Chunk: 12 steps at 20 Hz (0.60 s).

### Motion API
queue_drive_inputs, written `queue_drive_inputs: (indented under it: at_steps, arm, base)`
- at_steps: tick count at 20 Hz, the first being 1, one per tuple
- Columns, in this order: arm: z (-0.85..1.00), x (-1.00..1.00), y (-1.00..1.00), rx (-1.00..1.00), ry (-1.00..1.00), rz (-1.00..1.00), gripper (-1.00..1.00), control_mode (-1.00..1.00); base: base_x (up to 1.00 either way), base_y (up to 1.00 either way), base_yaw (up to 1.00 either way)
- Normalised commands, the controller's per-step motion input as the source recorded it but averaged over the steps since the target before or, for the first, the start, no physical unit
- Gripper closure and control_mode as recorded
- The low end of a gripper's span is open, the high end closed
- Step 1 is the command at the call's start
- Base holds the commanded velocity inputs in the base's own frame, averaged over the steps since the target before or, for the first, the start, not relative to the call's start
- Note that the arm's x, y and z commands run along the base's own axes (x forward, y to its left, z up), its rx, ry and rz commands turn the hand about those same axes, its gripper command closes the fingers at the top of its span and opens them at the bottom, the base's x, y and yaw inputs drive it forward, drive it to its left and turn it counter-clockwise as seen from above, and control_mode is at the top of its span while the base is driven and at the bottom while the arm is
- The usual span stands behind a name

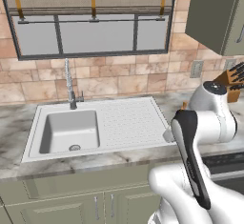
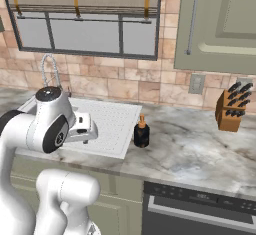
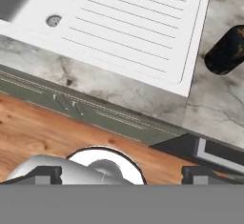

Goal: Restock the sink supplies by placing the sponge and soap dispenser on the counter and next to the sink. Make sure the soap dispenser is upright.

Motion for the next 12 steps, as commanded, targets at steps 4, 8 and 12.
queue_drive_inputs:
  at_steps: [4,8,12]
  arm:
    - [-0.21,-0.10,0.01,-0.03,-0.01,0.01,-1.00,-1.00]
    - [0.00,0.00,0.00,0.00,0.00,0.00,-1.00,1.00]
    - [0.00,0.00,0.00,0.00,0.00,0.00,-1.00,1.00]
  base:
    - [0.00,0.00,0.00]
    - [-0.98,0.00,0.18]
    - [-1.00,0.00,0.39]
